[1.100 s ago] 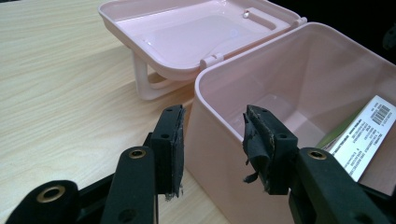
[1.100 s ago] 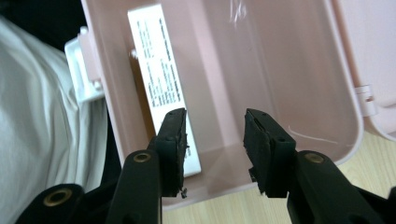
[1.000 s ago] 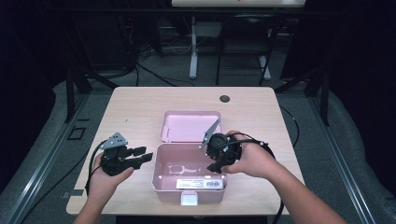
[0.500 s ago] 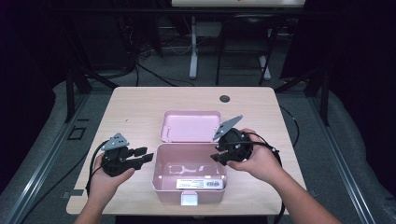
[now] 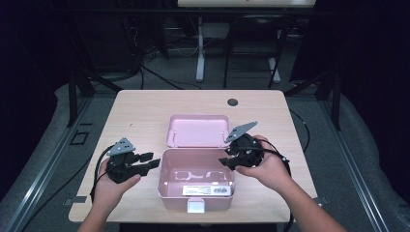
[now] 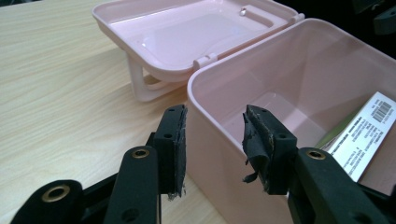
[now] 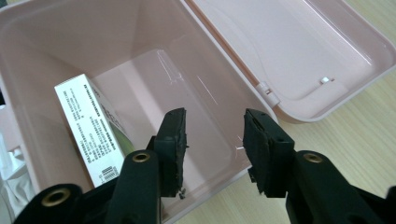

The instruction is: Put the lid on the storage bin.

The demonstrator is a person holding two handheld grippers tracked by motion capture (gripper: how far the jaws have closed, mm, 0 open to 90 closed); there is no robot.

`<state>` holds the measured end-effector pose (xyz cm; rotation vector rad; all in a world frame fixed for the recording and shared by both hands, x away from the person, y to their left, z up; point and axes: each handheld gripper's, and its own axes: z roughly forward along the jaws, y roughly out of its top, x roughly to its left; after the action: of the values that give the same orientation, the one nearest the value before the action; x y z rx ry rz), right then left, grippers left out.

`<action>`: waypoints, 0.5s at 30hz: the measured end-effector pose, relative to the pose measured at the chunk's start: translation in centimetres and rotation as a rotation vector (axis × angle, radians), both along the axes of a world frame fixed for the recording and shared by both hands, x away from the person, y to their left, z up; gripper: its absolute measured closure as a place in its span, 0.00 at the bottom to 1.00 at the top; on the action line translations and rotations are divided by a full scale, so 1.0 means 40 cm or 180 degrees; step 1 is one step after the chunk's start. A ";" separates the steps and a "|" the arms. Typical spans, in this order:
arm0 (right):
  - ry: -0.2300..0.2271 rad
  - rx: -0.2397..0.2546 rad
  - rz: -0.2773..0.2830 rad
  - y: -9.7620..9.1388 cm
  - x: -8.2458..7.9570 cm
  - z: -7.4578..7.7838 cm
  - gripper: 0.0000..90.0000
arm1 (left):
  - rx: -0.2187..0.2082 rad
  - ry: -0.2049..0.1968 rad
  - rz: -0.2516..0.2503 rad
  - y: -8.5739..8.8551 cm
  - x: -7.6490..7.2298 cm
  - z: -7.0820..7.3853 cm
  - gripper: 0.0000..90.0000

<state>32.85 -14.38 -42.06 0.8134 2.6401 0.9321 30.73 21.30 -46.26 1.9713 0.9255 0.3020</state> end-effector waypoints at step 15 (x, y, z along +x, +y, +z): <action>-0.0188 0.0229 -0.0410 -0.049 0.050 -0.024 0.64 | -0.0014 0.0005 -0.0077 -0.007 -0.003 -0.003 0.67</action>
<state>34.85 -16.35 -43.03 0.9452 2.4839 1.0055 30.62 21.02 -46.37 1.9777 0.9019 0.2843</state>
